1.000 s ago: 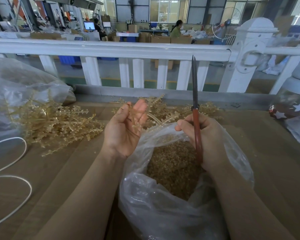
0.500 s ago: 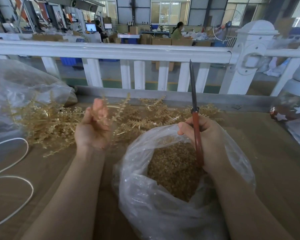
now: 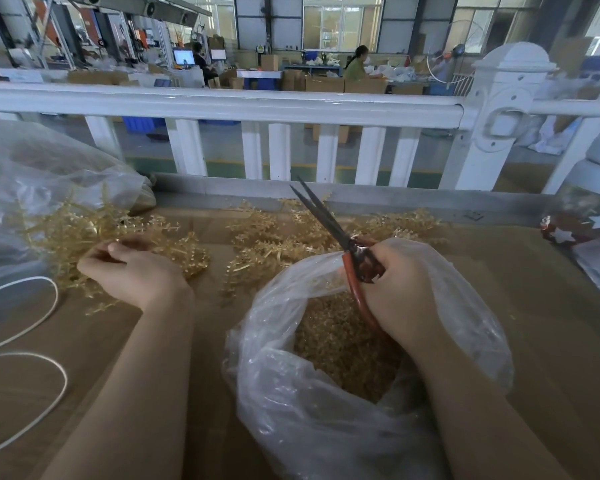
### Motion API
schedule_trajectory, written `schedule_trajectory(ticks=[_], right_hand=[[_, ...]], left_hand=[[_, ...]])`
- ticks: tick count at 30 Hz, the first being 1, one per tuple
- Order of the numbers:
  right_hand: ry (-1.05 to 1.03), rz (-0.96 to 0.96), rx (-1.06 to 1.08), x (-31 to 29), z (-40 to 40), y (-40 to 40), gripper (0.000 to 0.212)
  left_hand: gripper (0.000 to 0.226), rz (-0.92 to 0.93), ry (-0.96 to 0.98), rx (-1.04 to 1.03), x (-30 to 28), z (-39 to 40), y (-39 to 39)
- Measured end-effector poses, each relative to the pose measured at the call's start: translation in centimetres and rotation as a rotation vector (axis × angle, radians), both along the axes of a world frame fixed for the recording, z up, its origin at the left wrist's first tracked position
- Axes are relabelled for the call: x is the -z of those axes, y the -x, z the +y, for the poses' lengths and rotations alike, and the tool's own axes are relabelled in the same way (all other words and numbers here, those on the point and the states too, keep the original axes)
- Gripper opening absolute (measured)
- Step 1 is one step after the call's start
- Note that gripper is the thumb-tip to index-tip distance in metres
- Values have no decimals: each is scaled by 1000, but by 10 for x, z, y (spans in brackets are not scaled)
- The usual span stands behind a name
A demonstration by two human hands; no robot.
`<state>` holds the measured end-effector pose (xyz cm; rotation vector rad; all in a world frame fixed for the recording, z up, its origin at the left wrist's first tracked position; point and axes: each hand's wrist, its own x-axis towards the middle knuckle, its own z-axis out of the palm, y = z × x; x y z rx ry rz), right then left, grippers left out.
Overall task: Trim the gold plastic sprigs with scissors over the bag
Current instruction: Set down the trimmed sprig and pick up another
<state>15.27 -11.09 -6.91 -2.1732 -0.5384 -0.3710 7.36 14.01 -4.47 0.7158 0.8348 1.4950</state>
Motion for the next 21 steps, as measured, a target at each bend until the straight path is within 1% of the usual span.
schedule_trajectory(ticks=[2,3,4,5,6,7,9,11,12,14,17,19,21], right_hand=[[38,-40,5,1,0,1,34],[52,-52,4,1,0,2,38],[61,-64,5,1,0,2,40],[68,-77,6,1,0,3,41],[75,-86,7,1,1,3,39],[80,-88,8,1,1,3,36],[92,-82,11,1,1,2,33],[101,-82,13,1,1,2,37],[99,-84,12,0,1,3,40],[93,-89,9,0,1,4,43],[105,-85,8,0,1,3,39],[111,-86,11,1,1,2,36],[111,-81,21,1,2,2,32]], left_hand=[[11,149,-21,-60,0,-1,2],[17,278,-47,-105,0,-2,2],[24,446,-96,-164,-1,-3,2],[29,599,-193,-216,0,-5,2],[31,710,-339,-229,1,-10,1],[29,782,-514,-186,2,-15,0],[17,866,-847,-3,7,-28,-7],[9,971,-1087,182,12,-37,-12],[8,1036,-1175,253,16,-40,-15],[10,1187,-1258,383,22,-39,-18],[25,1448,-1220,550,27,-37,-20],[27,1518,-1188,565,26,-36,-20],[21,1510,-1202,487,24,-38,-19]])
